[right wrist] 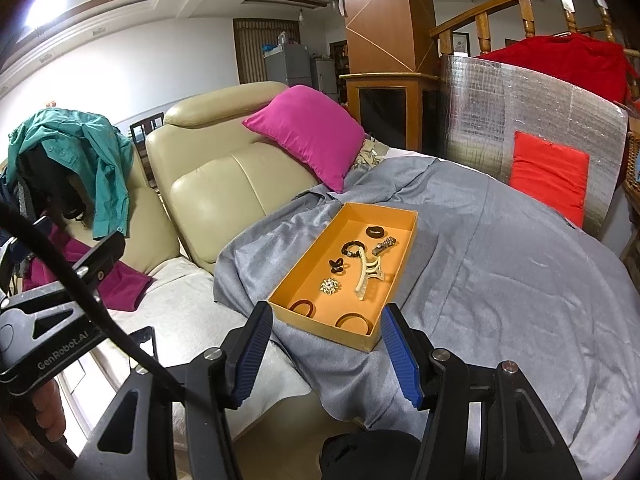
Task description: Organize jewelry
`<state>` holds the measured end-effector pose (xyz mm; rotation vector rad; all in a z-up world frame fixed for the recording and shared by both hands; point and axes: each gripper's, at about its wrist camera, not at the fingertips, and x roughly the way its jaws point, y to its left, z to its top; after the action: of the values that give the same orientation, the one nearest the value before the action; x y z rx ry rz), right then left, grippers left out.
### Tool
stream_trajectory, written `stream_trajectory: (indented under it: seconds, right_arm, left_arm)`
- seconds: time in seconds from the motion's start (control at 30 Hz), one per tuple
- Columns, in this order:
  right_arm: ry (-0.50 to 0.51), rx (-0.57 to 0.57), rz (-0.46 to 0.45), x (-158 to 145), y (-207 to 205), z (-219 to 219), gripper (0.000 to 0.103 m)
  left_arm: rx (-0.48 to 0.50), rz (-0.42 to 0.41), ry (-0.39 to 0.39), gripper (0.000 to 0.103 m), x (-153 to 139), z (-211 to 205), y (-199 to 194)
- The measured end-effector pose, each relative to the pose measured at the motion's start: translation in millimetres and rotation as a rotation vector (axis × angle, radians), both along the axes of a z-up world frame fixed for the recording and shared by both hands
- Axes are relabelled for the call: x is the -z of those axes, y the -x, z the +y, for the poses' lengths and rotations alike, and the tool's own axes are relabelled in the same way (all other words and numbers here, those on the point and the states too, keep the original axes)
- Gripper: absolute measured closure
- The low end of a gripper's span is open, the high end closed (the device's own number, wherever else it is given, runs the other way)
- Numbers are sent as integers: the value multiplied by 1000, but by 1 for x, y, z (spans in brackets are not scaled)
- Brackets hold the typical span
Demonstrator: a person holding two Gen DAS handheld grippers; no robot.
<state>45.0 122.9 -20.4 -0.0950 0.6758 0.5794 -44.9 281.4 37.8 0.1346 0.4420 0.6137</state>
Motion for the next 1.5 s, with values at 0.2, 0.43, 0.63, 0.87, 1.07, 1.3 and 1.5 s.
stream_trajectory:
  seconds: [0.2, 0.43, 0.63, 0.87, 1.07, 1.3, 1.5]
  right_arm:
    - [17, -5, 6, 1, -9, 11, 43]
    - [38, -6, 19, 5, -27, 25, 43]
    - [48, 6, 30, 10, -46, 34, 43]
    - [55, 3, 59, 21, -67, 47, 43]
    - [56, -14, 77, 32, -79, 54, 43]
    - [56, -24, 99, 44, -99, 53, 43]
    - [50, -30, 121, 56, -121, 51, 43]
  left_arm:
    - [-13, -2, 18, 3, 1, 13, -6]
    - [-28, 2, 29, 3, 5, 29, -20]
    - [-38, 24, 44, 3, 13, 43, -40]
    - [-41, 49, 48, 3, 21, 55, -60]
    - [-64, 76, 51, 3, 29, 61, -74]
    - [-80, 111, 44, 3, 40, 59, -92]
    - [-88, 119, 38, 3, 49, 55, -112]
